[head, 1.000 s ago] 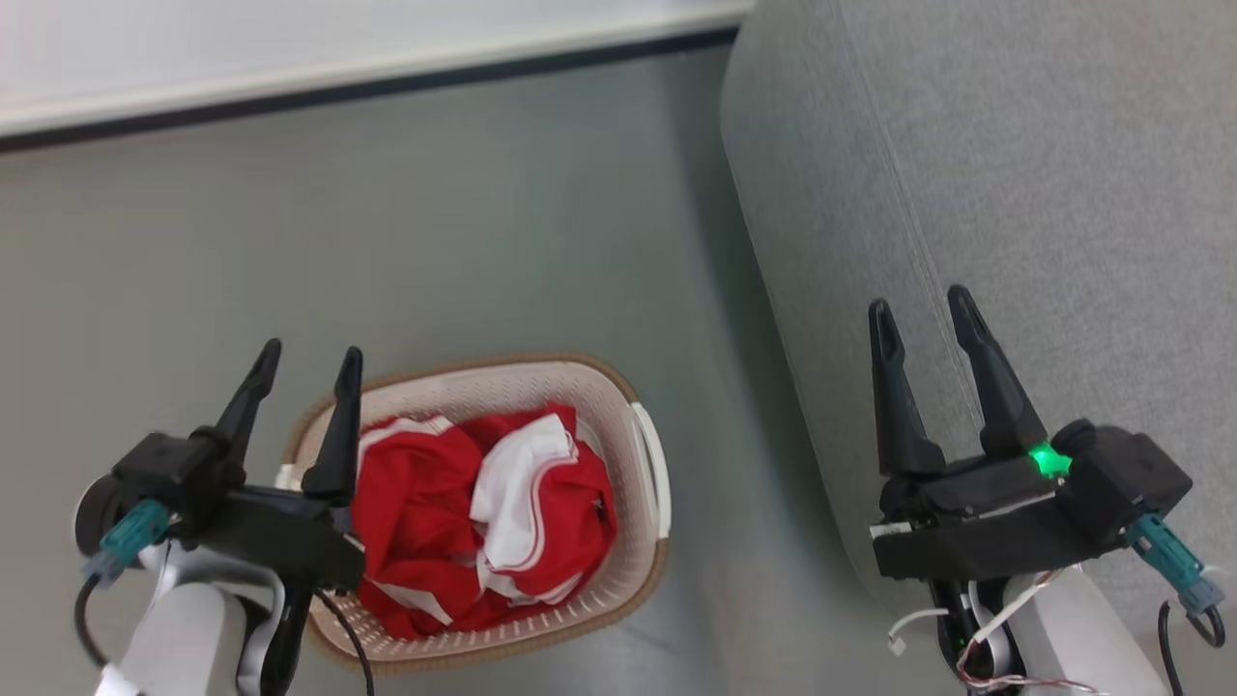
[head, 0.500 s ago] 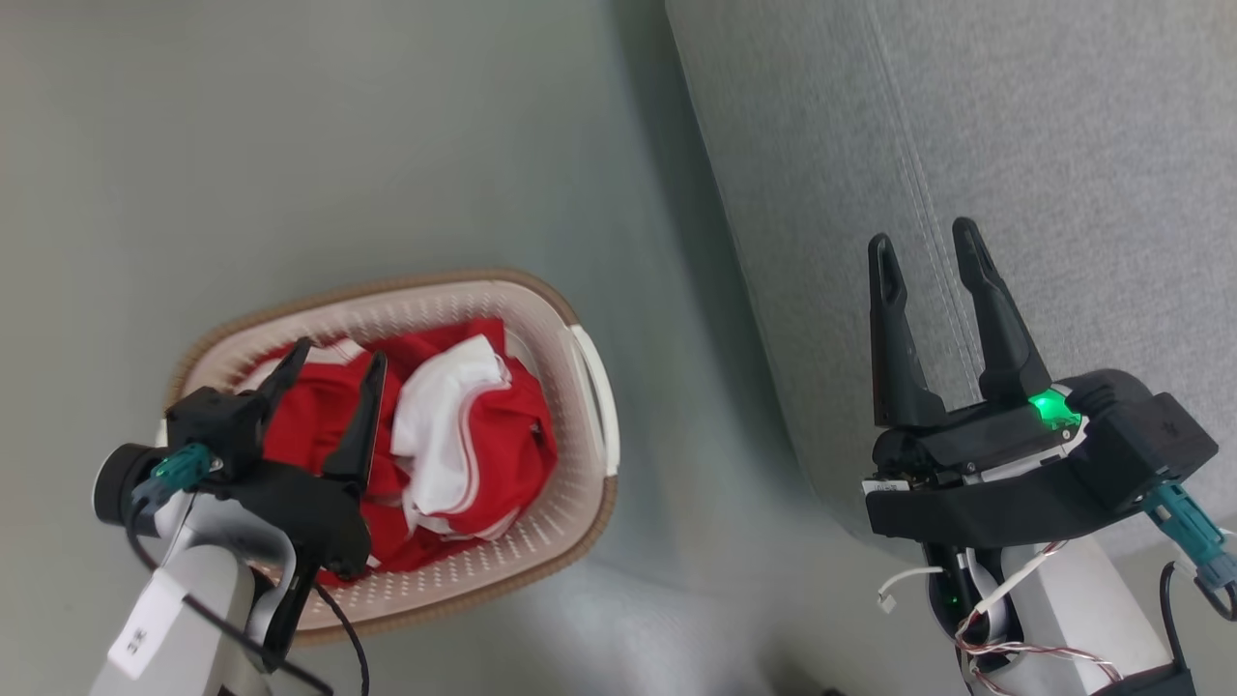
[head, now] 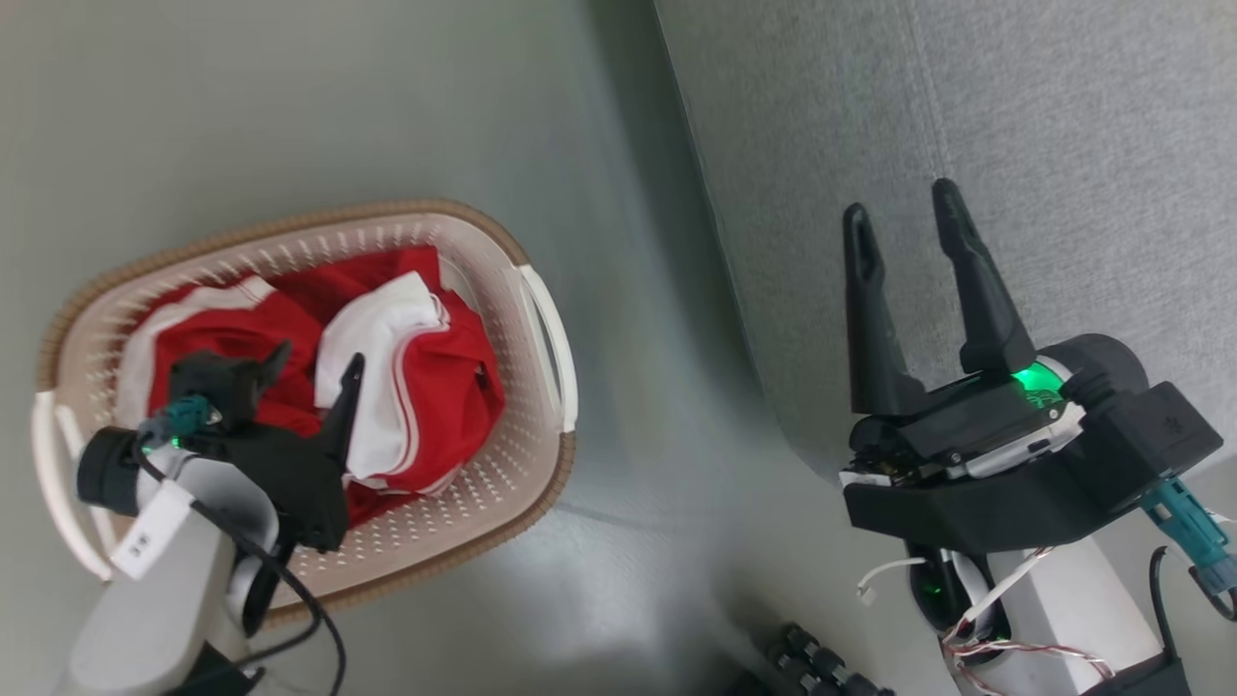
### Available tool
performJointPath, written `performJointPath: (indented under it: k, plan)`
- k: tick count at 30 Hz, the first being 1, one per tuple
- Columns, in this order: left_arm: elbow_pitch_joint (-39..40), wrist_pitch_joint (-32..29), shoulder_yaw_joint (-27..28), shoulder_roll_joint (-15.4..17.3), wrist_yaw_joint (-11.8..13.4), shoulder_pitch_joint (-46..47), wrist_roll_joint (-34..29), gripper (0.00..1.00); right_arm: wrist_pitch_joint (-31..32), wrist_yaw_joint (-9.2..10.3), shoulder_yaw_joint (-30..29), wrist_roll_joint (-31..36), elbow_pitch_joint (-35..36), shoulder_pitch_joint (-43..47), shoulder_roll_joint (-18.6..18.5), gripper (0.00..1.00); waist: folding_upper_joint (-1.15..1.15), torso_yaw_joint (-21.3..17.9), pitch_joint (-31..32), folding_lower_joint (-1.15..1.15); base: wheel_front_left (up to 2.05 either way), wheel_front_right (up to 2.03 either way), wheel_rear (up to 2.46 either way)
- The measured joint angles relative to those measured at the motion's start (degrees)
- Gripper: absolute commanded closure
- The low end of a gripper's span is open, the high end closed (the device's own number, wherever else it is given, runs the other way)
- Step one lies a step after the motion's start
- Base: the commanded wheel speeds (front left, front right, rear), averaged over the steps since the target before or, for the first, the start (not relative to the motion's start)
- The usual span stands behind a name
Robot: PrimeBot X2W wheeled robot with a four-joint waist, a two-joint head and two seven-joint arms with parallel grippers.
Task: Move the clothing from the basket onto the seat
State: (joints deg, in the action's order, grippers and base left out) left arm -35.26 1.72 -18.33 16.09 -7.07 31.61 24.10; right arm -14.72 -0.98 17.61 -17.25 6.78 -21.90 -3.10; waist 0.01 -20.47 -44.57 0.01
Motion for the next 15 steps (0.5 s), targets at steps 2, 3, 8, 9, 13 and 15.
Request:
performJointPath:
  k: [2, 3, 8, 9, 13, 15]
  plan:
    - [-1.18, -0.69, -0.01, 0.45, 0.0, 0.66, 0.11, 0.0, 0.0, 0.0, 0.63, 0.01, 0.41, 0.0, 0.04, 0.0, 0.0, -0.48, -1.17, 0.0, 0.0, 0.0, 0.0]
    - [-1.64, -0.92, -0.11, 0.53, 0.0, 1.1, 0.19, 0.0, 0.0, 0.0, 0.91, 0.04, 0.62, 0.0, 0.07, 0.0, 0.0, -0.72, -1.73, -0.01, 0.0, 0.0, 0.0]
    - [-4.13, -2.82, -1.48, 0.48, -0.05, 3.38, 0.2, 0.0, 0.0, 0.08, 2.5, 0.16, 1.14, -0.1, 0.12, 0.0, 0.0, -1.87, -4.43, 0.0, 0.0, 0.0, 0.0]
    - [-4.66, -3.31, -1.68, 0.48, -0.07, 3.76, 0.2, 0.0, 0.0, 0.43, 3.03, 0.11, 1.3, -0.18, 0.12, 0.0, -0.01, -2.11, -4.92, 0.0, 0.0, 0.0, 0.0]
    - [-6.49, -4.77, -2.54, 0.47, -0.07, 5.04, 0.03, 0.0, 0.0, 1.25, 4.76, -0.73, 1.78, -0.83, 0.16, 0.0, -0.01, -2.85, -6.31, 0.0, 0.0, 0.0, 0.0]
    - [-7.6, -5.42, -3.12, 0.46, -0.08, 5.99, -0.1, 0.0, 0.0, 1.62, 5.25, -0.98, 1.96, -1.04, 0.23, 0.0, -0.01, -3.31, -7.15, 0.0, 0.0, 0.0, 0.0]
